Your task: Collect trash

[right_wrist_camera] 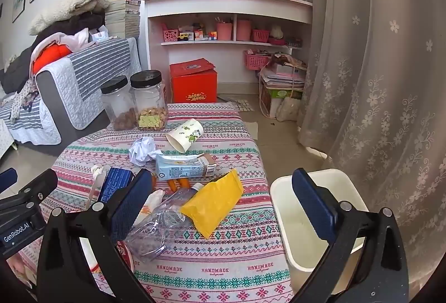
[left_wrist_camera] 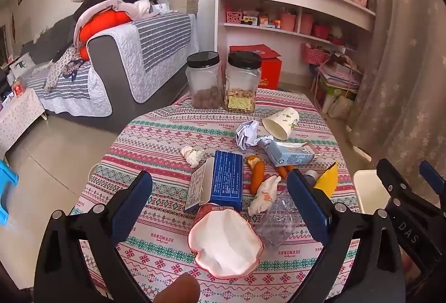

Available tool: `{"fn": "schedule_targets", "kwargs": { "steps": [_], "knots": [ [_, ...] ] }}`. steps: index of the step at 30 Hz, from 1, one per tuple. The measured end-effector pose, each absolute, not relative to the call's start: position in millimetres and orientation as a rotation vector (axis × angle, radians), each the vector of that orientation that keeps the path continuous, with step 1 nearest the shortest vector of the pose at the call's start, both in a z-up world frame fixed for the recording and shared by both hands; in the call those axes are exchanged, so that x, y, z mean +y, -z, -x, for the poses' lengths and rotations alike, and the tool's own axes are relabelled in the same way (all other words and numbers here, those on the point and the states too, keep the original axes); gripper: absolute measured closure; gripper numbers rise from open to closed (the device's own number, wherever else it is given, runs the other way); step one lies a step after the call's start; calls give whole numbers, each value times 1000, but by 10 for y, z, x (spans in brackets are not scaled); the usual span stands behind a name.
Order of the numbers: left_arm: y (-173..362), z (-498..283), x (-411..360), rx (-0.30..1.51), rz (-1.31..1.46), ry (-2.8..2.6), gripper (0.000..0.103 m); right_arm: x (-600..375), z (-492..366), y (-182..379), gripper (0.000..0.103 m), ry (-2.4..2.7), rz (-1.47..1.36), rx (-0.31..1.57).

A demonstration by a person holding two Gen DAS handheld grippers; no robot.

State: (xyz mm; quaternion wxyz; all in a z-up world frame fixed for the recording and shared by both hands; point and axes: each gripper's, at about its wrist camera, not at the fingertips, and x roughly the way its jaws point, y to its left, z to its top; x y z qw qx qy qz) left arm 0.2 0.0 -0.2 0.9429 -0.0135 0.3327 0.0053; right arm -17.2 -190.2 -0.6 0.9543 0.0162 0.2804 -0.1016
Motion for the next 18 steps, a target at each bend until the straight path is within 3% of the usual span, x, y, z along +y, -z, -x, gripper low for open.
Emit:
{"fn": "schedule_targets", "kwargs": {
  "steps": [18],
  "knots": [
    [14, 16, 60, 687, 25, -16, 9, -1825, 186, 22, 7, 186, -36, 571]
  ]
}}
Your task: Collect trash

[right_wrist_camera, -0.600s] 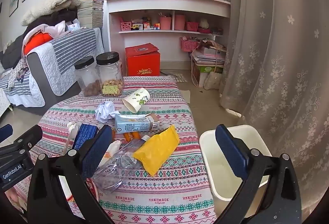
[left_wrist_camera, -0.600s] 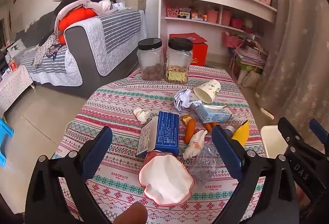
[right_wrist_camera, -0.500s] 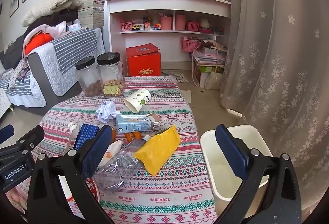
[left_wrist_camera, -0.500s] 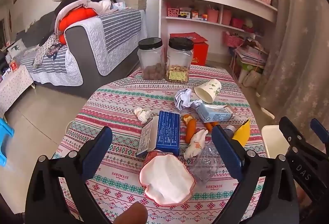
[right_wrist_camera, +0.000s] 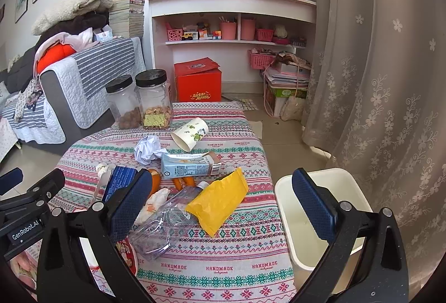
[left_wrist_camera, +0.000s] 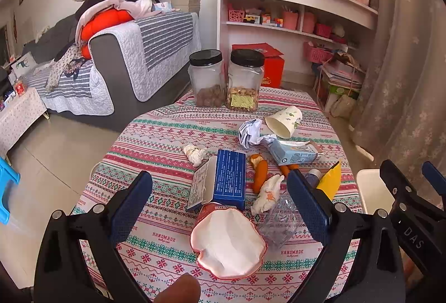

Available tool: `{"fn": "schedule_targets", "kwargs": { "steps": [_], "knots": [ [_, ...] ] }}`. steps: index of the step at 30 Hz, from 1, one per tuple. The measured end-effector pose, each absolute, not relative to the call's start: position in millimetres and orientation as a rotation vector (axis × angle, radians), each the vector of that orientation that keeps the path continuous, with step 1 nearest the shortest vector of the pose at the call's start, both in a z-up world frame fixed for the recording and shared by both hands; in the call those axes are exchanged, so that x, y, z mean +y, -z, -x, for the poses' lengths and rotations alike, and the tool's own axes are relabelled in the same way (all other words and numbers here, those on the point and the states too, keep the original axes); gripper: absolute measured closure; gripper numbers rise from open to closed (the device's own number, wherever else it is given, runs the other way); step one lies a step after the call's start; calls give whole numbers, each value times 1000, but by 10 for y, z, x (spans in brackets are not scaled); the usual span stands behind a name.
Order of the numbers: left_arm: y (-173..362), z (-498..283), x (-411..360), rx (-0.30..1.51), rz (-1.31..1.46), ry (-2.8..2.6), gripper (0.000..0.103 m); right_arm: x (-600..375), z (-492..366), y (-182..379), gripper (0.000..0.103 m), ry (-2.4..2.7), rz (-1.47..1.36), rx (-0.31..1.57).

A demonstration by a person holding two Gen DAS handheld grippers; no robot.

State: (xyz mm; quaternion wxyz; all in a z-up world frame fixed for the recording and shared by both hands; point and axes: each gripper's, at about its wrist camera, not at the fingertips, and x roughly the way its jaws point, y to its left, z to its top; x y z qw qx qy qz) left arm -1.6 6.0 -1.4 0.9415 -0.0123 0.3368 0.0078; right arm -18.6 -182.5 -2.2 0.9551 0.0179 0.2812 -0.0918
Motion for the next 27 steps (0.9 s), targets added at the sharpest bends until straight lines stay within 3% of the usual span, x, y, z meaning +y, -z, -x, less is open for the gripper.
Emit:
{"fn": "schedule_targets", "kwargs": {
  "steps": [27],
  "knots": [
    [64, 3, 104, 700, 20, -25, 9, -1828, 168, 81, 7, 169, -59, 594]
  ]
}}
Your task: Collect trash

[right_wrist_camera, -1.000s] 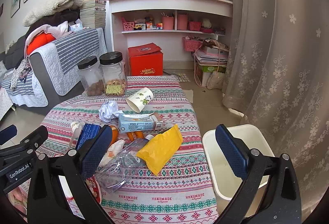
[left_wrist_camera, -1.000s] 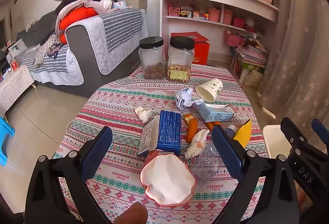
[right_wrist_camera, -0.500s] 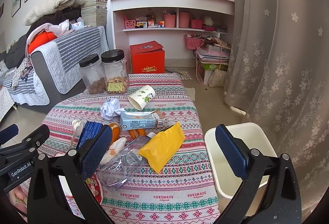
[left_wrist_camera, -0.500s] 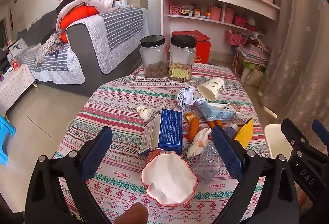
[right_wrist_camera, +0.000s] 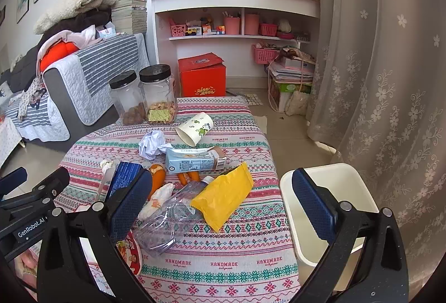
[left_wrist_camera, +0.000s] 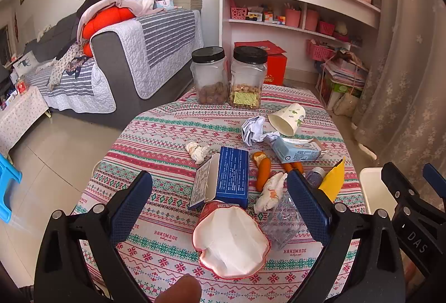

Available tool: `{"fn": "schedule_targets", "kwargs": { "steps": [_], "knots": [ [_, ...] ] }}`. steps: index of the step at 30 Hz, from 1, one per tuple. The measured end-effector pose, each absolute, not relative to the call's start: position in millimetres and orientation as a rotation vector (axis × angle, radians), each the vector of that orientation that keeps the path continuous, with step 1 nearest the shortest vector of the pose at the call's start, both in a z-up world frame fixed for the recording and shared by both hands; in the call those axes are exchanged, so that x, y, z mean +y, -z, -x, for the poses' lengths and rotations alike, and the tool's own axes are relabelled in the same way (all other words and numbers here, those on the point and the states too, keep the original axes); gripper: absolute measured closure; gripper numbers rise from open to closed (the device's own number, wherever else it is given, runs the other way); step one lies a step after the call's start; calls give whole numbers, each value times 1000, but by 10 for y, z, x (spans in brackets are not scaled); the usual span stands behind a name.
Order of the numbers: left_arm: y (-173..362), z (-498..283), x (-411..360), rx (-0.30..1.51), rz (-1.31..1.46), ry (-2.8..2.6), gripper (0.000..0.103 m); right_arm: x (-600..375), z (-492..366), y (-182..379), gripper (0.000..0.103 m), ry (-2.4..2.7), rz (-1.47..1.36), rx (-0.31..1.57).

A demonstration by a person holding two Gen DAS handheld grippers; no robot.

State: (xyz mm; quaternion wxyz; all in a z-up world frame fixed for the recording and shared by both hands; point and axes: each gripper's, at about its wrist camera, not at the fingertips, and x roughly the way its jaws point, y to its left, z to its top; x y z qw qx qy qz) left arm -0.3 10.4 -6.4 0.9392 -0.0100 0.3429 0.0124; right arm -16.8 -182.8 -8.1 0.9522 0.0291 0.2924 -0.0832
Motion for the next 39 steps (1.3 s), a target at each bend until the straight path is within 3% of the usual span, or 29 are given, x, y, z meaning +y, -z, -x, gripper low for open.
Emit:
{"fn": "schedule_targets", "kwargs": {
  "steps": [39],
  "knots": [
    [58, 22, 81, 696, 38, -7, 9, -1815, 156, 135, 7, 166, -58, 607]
  ]
}}
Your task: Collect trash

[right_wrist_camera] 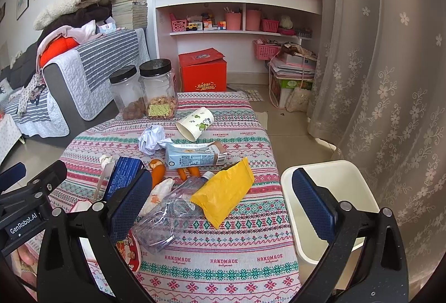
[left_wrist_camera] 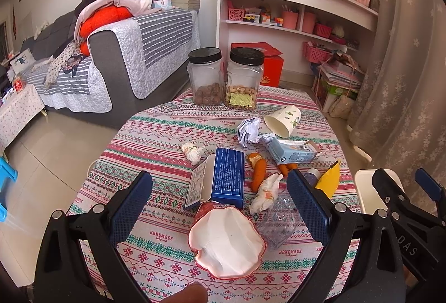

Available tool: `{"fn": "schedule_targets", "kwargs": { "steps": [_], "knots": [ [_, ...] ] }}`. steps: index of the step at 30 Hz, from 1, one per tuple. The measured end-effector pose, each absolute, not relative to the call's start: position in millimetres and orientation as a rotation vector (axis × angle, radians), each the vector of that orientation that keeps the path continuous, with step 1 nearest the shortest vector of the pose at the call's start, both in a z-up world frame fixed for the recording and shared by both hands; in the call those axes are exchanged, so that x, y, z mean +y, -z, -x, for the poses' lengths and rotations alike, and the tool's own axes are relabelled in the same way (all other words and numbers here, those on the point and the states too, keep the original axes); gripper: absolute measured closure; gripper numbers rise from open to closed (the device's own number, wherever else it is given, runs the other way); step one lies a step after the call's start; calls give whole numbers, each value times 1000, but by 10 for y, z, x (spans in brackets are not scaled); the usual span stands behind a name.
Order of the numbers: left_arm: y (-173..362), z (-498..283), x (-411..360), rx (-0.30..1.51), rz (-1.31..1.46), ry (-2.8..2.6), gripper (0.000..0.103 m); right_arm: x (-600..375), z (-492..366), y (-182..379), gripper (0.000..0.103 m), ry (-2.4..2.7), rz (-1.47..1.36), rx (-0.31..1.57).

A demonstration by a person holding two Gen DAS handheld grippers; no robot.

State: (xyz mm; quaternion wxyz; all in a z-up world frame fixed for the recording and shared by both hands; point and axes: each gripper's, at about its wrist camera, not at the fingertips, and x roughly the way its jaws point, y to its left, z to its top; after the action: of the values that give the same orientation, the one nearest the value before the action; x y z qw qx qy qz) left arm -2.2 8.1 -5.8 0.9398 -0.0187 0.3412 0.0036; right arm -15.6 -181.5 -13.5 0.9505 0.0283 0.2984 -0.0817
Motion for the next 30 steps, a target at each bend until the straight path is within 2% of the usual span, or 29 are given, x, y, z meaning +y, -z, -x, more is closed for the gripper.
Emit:
{"fn": "schedule_targets", "kwargs": {
  "steps": [24, 30],
  "knots": [
    [56, 11, 109, 701, 35, -13, 9, -1815, 158, 146, 7, 167, -56, 610],
    [52, 31, 146, 704, 40, -18, 9, -1869, 154, 258, 7, 165, -61, 662]
  ]
}}
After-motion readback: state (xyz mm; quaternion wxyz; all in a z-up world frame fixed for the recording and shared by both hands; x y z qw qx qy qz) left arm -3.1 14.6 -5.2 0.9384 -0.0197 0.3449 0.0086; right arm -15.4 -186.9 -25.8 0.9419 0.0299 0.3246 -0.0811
